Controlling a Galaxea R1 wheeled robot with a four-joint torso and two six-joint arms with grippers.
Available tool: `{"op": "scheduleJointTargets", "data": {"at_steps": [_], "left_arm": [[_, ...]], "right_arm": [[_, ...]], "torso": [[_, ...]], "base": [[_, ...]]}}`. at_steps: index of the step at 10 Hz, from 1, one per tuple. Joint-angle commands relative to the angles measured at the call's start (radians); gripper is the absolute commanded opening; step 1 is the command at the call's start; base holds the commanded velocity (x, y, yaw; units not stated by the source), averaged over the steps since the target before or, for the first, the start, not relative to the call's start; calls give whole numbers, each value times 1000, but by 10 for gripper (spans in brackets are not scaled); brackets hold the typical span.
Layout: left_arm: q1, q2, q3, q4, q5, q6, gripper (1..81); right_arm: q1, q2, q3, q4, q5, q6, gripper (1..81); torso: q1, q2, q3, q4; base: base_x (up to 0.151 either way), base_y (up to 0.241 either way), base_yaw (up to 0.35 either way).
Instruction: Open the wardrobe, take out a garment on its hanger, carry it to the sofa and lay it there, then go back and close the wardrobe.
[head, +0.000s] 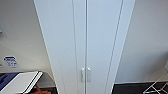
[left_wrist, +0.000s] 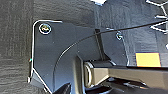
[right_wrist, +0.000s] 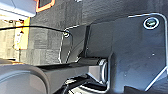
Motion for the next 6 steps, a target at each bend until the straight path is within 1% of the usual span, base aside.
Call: {"op": "scheduleJointTargets", "data": {"at_steps": [1, 3, 4, 5, 6], "left_arm": [[-112, -241, 273, 14, 40, -1, 811], [-188, -329, 413, 18, 40, 9, 811], [-224, -372, 471, 75, 39, 9, 811], [-258, -415, 528, 157, 19, 5, 811], [-292, -460, 577, 208, -2, 6, 811]], "right_arm": [[189, -222, 188, 8, -57, 52, 811], [273, -300, 355, -7, -65, 51, 811], [308, -326, 413, -10, -59, 49, 811], [348, -355, 476, -6, -57, 45, 811], [391, -392, 577, -12, -57, 40, 811]], "torso": [[0, 0, 0, 0], [0, 0, 0, 0], [0, 0, 0, 0], [0, 0, 0, 0], [0, 0, 0, 0]], "base": [[0, 0, 0], [0, 0, 0], [0, 0, 0], [0, 0, 0], [0, 0, 0]]}}
